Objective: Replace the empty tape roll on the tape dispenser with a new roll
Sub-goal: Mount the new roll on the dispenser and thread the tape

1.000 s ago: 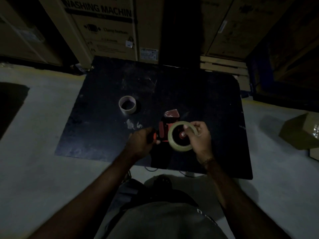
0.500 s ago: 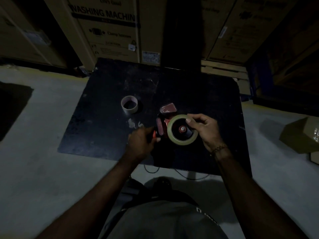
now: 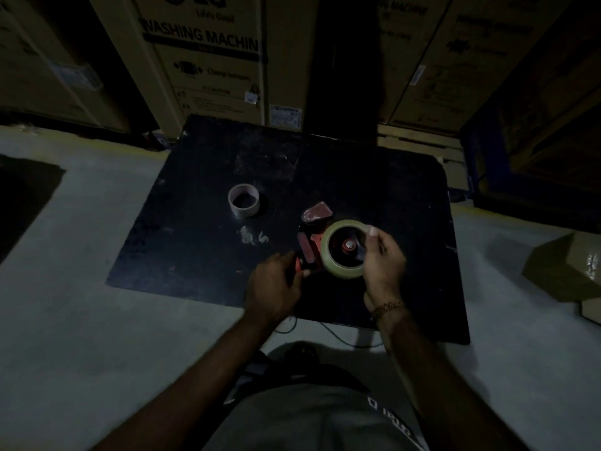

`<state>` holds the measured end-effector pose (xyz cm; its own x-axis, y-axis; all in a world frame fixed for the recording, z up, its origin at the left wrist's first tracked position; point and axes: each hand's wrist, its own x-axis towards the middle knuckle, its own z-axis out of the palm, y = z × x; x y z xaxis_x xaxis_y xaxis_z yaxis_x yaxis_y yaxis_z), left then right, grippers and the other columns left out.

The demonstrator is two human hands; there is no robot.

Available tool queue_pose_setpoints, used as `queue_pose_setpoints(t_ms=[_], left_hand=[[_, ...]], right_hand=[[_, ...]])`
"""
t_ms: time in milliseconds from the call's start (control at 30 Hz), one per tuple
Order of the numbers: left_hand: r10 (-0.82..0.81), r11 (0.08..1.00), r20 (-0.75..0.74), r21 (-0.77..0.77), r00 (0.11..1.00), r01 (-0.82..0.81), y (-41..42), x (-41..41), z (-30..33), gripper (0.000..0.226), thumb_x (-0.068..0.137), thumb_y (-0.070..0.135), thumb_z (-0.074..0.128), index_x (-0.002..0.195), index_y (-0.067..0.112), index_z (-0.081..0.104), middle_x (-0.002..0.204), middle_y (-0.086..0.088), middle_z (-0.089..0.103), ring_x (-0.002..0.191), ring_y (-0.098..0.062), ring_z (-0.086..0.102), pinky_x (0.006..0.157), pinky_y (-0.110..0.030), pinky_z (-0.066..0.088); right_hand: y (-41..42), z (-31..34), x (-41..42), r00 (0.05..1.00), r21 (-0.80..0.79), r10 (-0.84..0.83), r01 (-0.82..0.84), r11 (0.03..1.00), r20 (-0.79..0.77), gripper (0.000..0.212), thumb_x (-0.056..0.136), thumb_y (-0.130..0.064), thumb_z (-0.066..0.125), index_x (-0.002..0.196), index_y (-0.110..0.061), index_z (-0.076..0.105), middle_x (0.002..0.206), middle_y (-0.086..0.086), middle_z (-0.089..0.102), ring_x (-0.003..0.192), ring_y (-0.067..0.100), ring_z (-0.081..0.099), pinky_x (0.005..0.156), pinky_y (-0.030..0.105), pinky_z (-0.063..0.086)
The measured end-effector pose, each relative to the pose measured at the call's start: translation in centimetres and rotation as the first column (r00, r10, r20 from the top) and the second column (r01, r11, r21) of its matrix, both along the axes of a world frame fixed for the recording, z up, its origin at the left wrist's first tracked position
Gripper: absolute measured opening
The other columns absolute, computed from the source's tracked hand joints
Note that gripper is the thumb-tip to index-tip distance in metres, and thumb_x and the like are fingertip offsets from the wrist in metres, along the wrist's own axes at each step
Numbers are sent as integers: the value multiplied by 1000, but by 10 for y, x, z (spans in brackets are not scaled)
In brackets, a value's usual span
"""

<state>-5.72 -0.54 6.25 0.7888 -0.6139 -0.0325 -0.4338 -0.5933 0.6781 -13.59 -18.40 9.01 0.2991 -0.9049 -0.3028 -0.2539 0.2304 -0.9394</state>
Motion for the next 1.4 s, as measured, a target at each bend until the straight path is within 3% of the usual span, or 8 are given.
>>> queue_pose_setpoints(t_ms=[167, 600, 700, 767, 834, 967, 1100, 1400], left_hand=[[-11, 999, 67, -34, 998, 13, -3, 1, 0, 38, 90, 52, 53, 97, 17, 66, 85, -6, 66, 77, -30, 65, 63, -42, 51], [55, 998, 129, -11, 990, -54, 2, -15, 6, 24, 93, 35, 68, 106, 15, 68, 90, -7, 66, 81, -29, 66, 65, -27, 36], [108, 994, 91, -25, 990, -106, 1, -23, 7, 20, 93, 33, 70, 102, 16, 69, 90, -6, 67, 81, -28, 66, 66, -27, 36], [148, 989, 52, -41, 988, -146, -4, -32, 10, 16, 93, 31, 71, 97, 16, 69, 88, -6, 68, 80, -26, 66, 64, -28, 39], [172, 984, 23, -54, 985, -170, -11, -38, 11, 16, 93, 32, 70, 94, 17, 67, 87, -5, 69, 80, -26, 67, 63, -33, 46], [168, 984, 41, -73, 985, -165, -15, -31, 15, 18, 93, 33, 70, 89, 17, 62, 86, -7, 67, 77, -27, 65, 61, -31, 41], [143, 986, 54, -89, 988, -138, -17, -32, 21, 17, 94, 34, 69, 99, 18, 67, 90, -6, 69, 80, -27, 67, 66, -37, 51], [157, 984, 66, -101, 985, -150, -10, -36, 23, 17, 92, 30, 72, 91, 15, 64, 87, -7, 70, 78, -26, 66, 65, -28, 37]], right_hand=[[-17, 6, 2, 994, -18, 108, -108, 994, 9, 31, 103, -29, 66, 124, -10, 77, 120, 1, 79, 114, 14, 73, 103, 37, 59], [-32, 16, -3, 930, -25, 365, -365, 931, 29, 33, 104, -19, 64, 130, 0, 71, 126, 8, 76, 113, 12, 72, 99, 20, 58], [-24, 16, -4, 943, -26, 332, -331, 943, 4, 36, 104, -23, 65, 134, -4, 70, 129, 5, 74, 123, 16, 69, 108, 31, 56], [-4, 13, -8, 960, -80, 266, -273, 959, -88, 58, 99, -38, 70, 149, -11, 57, 146, 7, 64, 139, 21, 58, 116, 39, 49], [27, 11, -18, 953, -227, 246, -283, 932, -178, 99, 82, -54, 82, 162, -17, 35, 162, 8, 45, 149, 21, 43, 120, 39, 40], [41, 8, -27, 941, -361, 284, -333, 871, -183, 138, 57, -48, 100, 164, -16, 18, 166, 8, 32, 152, 18, 35, 118, 30, 34], [20, 20, -21, 932, -402, 317, -361, 842, -173, 128, 47, -43, 105, 153, -21, 35, 149, -2, 54, 137, 10, 52, 109, 28, 47], [-10, 32, -21, 825, -441, 528, -558, 703, -202, 94, 58, -32, 103, 137, -30, 52, 127, -19, 64, 117, -9, 60, 96, 8, 48]])
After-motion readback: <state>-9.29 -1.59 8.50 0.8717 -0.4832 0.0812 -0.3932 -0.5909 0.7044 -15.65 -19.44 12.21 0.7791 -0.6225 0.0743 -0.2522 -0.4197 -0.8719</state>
